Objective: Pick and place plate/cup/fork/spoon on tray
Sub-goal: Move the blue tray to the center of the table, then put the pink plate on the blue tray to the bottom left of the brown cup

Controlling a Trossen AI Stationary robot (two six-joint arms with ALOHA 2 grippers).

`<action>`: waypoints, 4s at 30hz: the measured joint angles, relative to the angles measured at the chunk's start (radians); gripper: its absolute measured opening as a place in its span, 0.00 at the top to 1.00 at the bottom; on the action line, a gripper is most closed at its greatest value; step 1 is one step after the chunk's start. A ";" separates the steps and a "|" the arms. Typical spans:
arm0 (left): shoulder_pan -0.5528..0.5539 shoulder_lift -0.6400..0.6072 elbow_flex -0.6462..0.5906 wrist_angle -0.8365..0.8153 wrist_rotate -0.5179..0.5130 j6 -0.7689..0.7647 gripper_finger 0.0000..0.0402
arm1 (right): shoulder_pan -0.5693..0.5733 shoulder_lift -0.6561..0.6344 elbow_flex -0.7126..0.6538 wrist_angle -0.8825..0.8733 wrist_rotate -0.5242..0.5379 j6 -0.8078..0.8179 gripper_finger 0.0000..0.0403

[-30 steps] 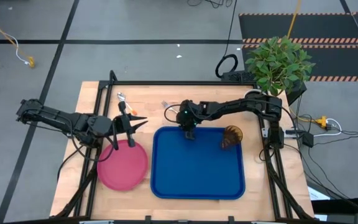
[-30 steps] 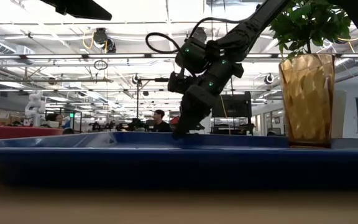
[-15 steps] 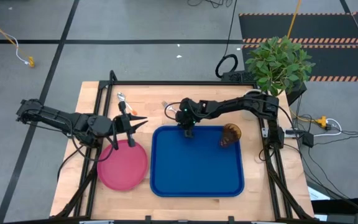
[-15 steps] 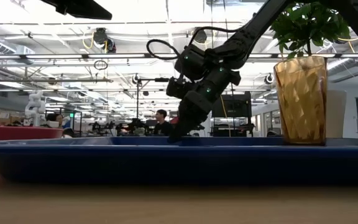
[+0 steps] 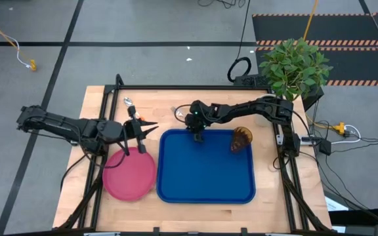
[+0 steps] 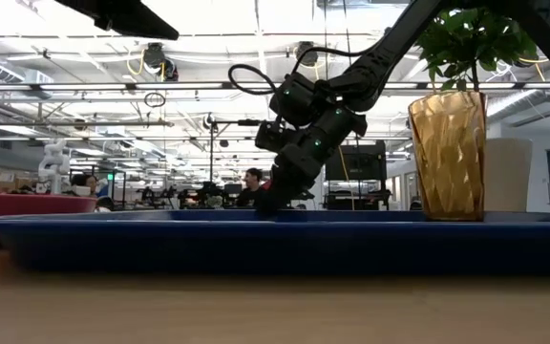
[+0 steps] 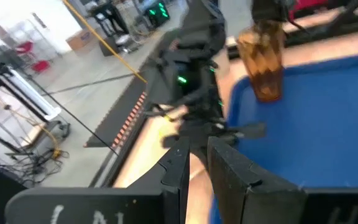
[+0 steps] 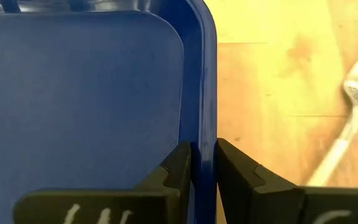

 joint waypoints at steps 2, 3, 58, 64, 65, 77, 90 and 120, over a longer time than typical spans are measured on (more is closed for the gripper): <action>0.007 0.018 0.000 0.018 0.014 0.002 0.84 | -0.006 0.001 0.000 0.009 0.002 0.003 0.88; 0.011 0.028 0.000 0.034 0.015 0.009 0.84 | -0.009 0.001 0.000 0.020 0.002 0.005 0.88; 0.022 0.108 0.000 0.127 0.039 0.066 0.84 | 0.090 -0.459 0.001 -0.408 0.166 0.193 0.60; 0.022 0.103 0.000 0.119 0.031 0.007 0.84 | 0.175 -0.583 -0.076 -0.375 0.163 0.339 0.60; 0.021 0.103 0.000 0.107 0.034 0.001 0.84 | 0.193 -0.594 -0.104 -0.333 0.162 0.356 0.60; 0.026 0.106 0.113 -0.408 -0.009 -0.420 0.84 | 0.315 -0.615 -0.298 0.118 0.162 0.314 0.60; -0.038 0.111 0.148 -0.685 0.507 -0.805 0.84 | 0.362 -0.661 -0.298 0.372 0.131 0.051 0.60; -0.490 0.631 0.224 -0.590 0.713 -1.368 0.84 | 0.386 -0.777 -0.298 0.263 0.161 0.119 0.60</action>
